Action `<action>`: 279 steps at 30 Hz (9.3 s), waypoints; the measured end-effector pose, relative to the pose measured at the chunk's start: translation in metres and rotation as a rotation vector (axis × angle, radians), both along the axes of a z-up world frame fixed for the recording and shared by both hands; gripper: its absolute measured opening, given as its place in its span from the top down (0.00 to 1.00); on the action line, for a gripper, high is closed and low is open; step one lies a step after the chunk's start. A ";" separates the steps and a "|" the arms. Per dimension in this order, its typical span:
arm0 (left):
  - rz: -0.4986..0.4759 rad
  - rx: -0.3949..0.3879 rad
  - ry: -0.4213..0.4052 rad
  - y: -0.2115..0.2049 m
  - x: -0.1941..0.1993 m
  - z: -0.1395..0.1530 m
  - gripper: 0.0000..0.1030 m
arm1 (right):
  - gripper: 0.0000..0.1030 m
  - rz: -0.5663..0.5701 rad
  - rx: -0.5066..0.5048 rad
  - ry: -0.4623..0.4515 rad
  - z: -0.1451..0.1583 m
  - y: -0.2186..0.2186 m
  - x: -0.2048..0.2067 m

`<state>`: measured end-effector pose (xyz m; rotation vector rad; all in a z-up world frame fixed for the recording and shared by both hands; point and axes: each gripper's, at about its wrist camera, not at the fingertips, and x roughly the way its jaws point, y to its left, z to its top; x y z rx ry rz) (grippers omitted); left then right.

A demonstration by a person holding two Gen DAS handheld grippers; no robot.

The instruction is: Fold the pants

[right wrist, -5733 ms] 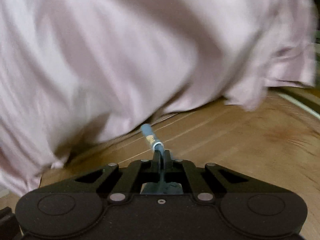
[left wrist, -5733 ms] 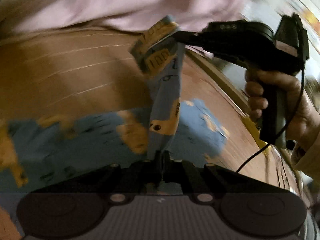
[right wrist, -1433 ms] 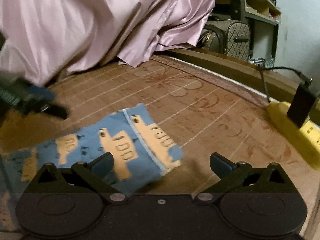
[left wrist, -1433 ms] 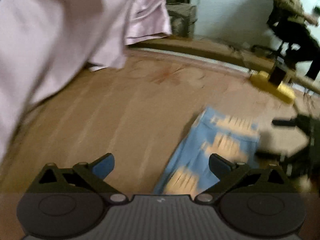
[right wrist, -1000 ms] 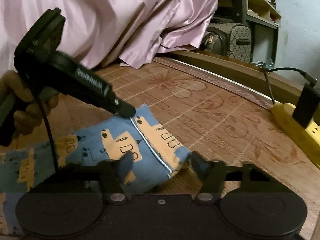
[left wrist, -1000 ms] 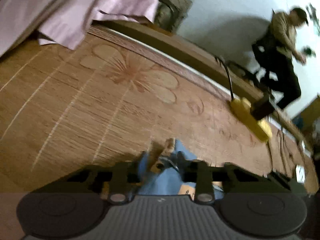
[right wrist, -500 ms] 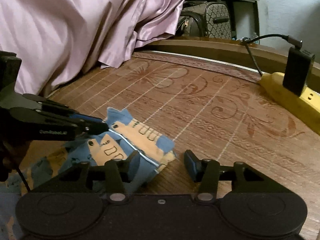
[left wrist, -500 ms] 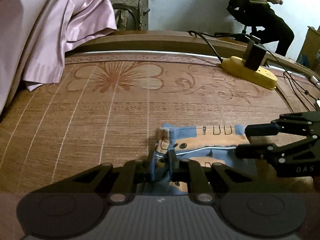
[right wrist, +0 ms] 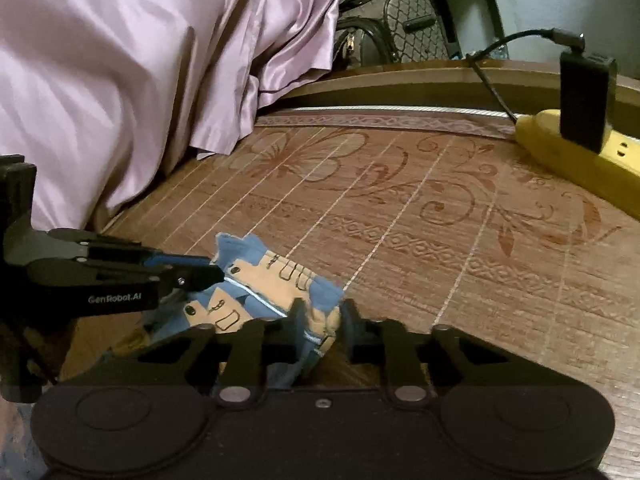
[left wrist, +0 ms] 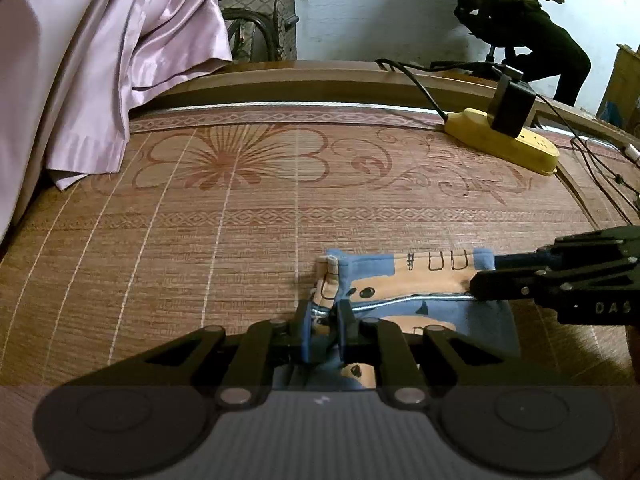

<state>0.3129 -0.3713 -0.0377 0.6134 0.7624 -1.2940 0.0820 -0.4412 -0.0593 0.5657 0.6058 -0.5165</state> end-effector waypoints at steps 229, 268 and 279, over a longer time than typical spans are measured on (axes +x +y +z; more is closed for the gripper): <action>1.807 -0.443 0.229 0.555 -0.202 -0.004 0.30 | 0.06 1.114 -0.669 -0.108 -0.003 0.294 0.006; 1.738 -0.210 -0.023 0.530 -0.172 -0.010 0.48 | 0.03 1.114 -0.609 -0.111 -0.012 0.292 0.011; 1.796 -0.267 0.042 0.530 -0.174 0.000 0.78 | 0.03 1.110 -0.600 -0.109 -0.012 0.292 0.011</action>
